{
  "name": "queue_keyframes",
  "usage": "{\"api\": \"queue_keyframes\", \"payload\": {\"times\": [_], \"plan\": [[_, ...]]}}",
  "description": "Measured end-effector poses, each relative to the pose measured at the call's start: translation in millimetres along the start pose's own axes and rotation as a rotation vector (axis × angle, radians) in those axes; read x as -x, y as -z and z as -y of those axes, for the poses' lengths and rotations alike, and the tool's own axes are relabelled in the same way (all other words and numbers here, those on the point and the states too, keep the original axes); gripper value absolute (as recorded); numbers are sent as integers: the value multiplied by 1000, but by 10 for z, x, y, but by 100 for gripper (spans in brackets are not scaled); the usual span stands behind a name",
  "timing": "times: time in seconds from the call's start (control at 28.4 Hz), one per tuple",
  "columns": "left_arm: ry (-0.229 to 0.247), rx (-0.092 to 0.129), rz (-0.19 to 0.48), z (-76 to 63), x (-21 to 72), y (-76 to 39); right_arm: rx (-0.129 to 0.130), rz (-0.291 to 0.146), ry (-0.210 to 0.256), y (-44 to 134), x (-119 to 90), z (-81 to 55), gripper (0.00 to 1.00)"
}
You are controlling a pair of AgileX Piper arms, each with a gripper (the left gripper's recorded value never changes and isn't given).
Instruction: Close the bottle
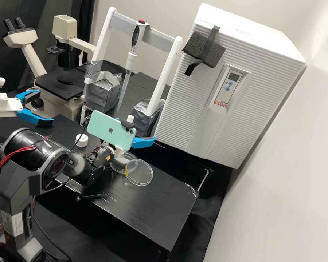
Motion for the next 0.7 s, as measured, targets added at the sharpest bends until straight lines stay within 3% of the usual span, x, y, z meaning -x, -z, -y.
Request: {"api": "queue_keyframes", "payload": {"times": [0.18,0.46,0.6,0.7], "plan": [[23,36,10,59,-19,3,0,0,0,0,0,0,100],[21,38,13,58,-20,1,-3,-4,-6,11,34,-18,100],[21,38,13,58,-20,1,-40,-62,-4,93,203,-77,100],[20,36,15,54,-24,-1,-54,-153,-9,198,346,-112,100]]}}
